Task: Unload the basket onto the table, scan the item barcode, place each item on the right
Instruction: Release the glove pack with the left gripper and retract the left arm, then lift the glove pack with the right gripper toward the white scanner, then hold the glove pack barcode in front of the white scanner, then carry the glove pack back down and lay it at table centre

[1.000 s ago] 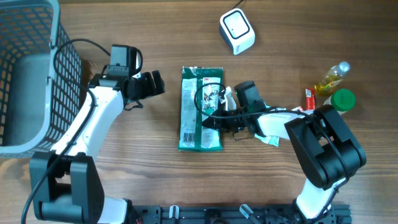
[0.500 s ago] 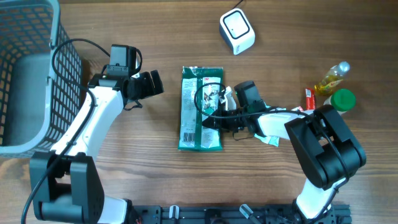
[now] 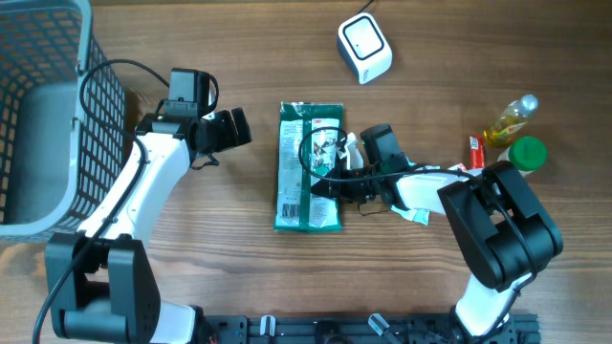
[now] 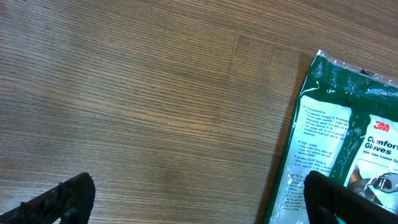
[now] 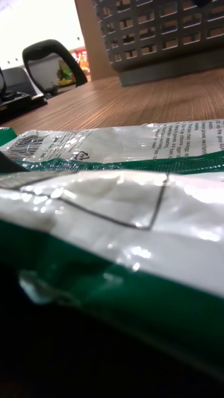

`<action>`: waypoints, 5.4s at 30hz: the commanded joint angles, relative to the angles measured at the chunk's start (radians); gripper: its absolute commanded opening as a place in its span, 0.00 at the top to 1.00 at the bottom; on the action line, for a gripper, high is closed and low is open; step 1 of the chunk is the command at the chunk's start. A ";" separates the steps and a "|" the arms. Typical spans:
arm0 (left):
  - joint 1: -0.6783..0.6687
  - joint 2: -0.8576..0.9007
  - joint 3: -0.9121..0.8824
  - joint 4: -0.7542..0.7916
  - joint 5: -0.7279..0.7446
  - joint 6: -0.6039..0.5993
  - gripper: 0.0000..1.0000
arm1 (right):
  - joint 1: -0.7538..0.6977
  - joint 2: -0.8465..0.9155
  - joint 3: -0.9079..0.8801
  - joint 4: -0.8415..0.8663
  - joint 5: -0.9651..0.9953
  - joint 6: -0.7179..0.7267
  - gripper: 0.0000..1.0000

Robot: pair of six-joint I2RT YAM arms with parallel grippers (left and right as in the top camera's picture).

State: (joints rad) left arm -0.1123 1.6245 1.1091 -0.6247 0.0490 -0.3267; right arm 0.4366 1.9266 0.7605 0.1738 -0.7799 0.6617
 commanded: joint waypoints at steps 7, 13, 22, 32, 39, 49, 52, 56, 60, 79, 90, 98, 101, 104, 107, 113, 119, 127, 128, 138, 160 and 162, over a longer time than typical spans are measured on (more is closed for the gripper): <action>0.004 -0.002 0.007 0.003 -0.021 0.005 0.00 | -0.002 0.031 -0.016 -0.003 0.083 -0.006 0.96; 0.004 -0.002 0.007 0.003 -0.021 0.005 0.00 | -0.002 0.031 -0.016 -0.004 0.083 -0.005 0.96; 0.004 -0.002 0.007 0.003 -0.021 0.005 0.00 | -0.002 0.025 -0.013 -0.006 0.068 -0.028 0.96; 0.004 -0.002 0.007 0.003 -0.021 0.005 0.00 | -0.002 -0.236 0.064 -0.254 0.055 -0.221 0.96; 0.004 -0.002 0.007 0.003 -0.021 0.005 0.00 | -0.002 -0.386 0.434 -0.826 0.320 -0.538 0.96; 0.004 -0.002 0.007 0.003 -0.021 0.005 0.00 | -0.002 -0.343 0.838 -0.946 0.722 -0.847 0.96; 0.004 -0.002 0.007 0.003 -0.021 0.005 0.00 | -0.002 -0.308 0.838 -0.873 0.787 -0.953 0.96; 0.004 -0.002 0.007 0.003 -0.021 0.005 0.00 | -0.002 -0.220 0.838 -0.727 0.962 -1.101 0.96; 0.004 -0.002 0.007 0.003 -0.021 0.005 0.00 | -0.002 -0.126 0.838 -0.555 1.120 -1.209 0.96; 0.004 -0.002 0.007 0.003 -0.021 0.005 0.00 | 0.009 0.185 0.838 -0.045 1.369 -1.395 0.96; 0.004 -0.002 0.007 0.003 -0.021 0.005 0.00 | 0.033 0.225 0.836 -0.063 1.324 -1.321 0.96; 0.004 -0.002 0.007 0.003 -0.021 0.005 0.00 | 0.034 0.226 0.836 -0.151 1.221 -1.165 0.96; 0.004 -0.002 0.007 0.003 -0.021 0.005 0.00 | 0.034 0.226 0.836 -0.176 1.170 -1.124 0.96; 0.004 -0.002 0.007 0.003 -0.021 0.005 0.00 | 0.034 0.226 0.836 -0.180 1.124 -1.052 0.96; 0.004 -0.002 0.007 0.003 -0.021 0.005 0.00 | 0.034 0.226 0.836 -0.191 1.118 -1.014 0.96; 0.004 -0.002 0.007 0.003 -0.021 0.005 0.00 | 0.031 0.226 0.835 -0.225 1.122 -0.975 0.96; 0.004 -0.002 0.007 0.003 -0.021 0.005 0.00 | 0.022 0.211 0.836 -0.193 1.200 -0.972 0.95; 0.004 -0.002 0.007 0.003 -0.021 0.005 0.00 | 0.013 -0.060 0.836 -0.357 1.166 -0.842 0.96; 0.004 -0.002 0.007 0.003 -0.021 0.005 0.00 | 0.013 -0.100 0.837 -0.412 1.145 -0.797 0.96; 0.004 -0.002 0.007 0.003 -0.021 0.005 0.00 | -0.041 -0.287 0.832 -1.215 0.658 -0.521 0.96; 0.004 -0.002 0.007 0.003 -0.021 0.005 0.00 | -0.101 -0.281 0.409 -1.347 0.661 -0.336 0.52; 0.004 -0.002 0.007 0.003 -0.021 0.005 0.00 | -0.101 -0.281 0.409 -1.336 0.669 -0.334 0.31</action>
State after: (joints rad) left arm -0.1127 1.6245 1.1091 -0.6250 0.0418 -0.3267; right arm 0.3367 1.6371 1.1748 -1.1767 -0.1543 0.2958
